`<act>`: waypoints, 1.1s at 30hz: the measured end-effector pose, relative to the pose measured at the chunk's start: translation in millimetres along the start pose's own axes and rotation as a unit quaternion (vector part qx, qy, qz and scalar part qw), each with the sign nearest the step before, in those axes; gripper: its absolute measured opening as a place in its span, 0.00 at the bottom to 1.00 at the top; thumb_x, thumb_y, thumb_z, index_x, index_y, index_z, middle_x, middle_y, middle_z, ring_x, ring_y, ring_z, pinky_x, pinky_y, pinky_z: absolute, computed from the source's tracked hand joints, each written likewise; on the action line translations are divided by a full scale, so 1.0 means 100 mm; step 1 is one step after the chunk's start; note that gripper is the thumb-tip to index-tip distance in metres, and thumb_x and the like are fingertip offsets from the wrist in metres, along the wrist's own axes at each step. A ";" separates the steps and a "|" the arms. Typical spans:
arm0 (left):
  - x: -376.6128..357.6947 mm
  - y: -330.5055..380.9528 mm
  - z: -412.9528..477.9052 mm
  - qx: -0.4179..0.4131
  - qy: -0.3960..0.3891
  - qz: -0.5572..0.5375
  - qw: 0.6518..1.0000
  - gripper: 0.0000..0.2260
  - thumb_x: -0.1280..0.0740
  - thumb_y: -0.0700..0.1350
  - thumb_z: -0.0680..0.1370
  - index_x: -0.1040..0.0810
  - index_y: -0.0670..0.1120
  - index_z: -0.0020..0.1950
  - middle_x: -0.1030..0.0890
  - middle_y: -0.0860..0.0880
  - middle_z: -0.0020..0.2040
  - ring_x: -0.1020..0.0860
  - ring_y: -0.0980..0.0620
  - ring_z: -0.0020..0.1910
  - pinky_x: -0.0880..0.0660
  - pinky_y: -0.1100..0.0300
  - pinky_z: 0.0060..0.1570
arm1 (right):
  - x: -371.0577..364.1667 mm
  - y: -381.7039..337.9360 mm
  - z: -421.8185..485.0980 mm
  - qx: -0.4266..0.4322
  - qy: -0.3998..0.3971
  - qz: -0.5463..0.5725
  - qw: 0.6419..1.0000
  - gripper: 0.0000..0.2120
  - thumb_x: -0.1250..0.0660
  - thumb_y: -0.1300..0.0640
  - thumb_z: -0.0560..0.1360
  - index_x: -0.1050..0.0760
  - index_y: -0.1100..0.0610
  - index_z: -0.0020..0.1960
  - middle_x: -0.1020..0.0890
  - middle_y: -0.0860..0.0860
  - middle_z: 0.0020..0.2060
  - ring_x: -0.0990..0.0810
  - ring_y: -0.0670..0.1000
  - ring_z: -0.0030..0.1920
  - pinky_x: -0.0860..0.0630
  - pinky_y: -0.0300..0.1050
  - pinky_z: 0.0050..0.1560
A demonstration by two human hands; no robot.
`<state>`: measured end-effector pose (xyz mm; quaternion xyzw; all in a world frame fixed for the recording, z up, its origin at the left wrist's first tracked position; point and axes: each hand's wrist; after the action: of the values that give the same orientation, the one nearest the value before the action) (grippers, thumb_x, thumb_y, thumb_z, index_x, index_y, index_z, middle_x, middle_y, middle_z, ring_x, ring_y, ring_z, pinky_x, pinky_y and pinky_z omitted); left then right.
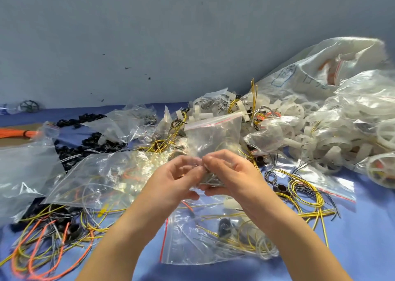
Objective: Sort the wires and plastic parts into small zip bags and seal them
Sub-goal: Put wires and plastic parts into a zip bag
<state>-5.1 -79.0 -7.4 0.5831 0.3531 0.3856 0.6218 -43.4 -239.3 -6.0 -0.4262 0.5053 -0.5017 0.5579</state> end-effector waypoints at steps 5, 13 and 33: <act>0.10 0.00 -0.02 -0.026 0.002 -0.078 0.997 0.07 0.27 0.38 0.71 0.19 0.51 0.39 0.19 0.44 0.39 0.23 0.52 0.34 0.25 0.62 0.33 | 0.06 -0.01 -0.01 0.014 -0.059 0.013 0.998 0.11 0.29 0.61 0.73 0.21 0.55 0.56 0.15 0.57 0.45 0.15 0.53 0.43 0.20 0.40 0.42; 0.22 0.07 -0.05 0.008 -0.013 -0.183 0.983 0.06 0.33 0.36 0.66 0.18 0.45 0.33 0.17 0.38 0.50 0.18 0.44 0.44 0.22 0.59 0.42 | 0.14 -0.06 -0.03 0.030 -0.138 0.026 0.990 0.12 0.30 0.66 0.71 0.18 0.50 0.47 0.15 0.52 0.42 0.18 0.46 0.40 0.24 0.35 0.44; 0.12 -0.05 -0.10 -0.244 0.097 0.218 0.940 0.10 0.35 0.55 0.78 0.23 0.59 0.58 0.20 0.56 0.53 0.20 0.53 0.51 0.24 0.62 0.45 | 0.03 -0.13 -0.09 -0.036 -0.092 0.130 0.987 0.15 0.36 0.55 0.78 0.22 0.58 0.62 0.17 0.61 0.56 0.17 0.57 0.53 0.21 0.49 0.54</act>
<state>-8.4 -63.4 -12.9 0.4359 0.1712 0.6407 0.6084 -54.0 -244.1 5.6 -0.4212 0.5209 -0.3646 0.6467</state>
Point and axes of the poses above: each hand's wrist, its own z-axis towards the middle knuckle, its own x-axis out of the back of the hand, y = z × x
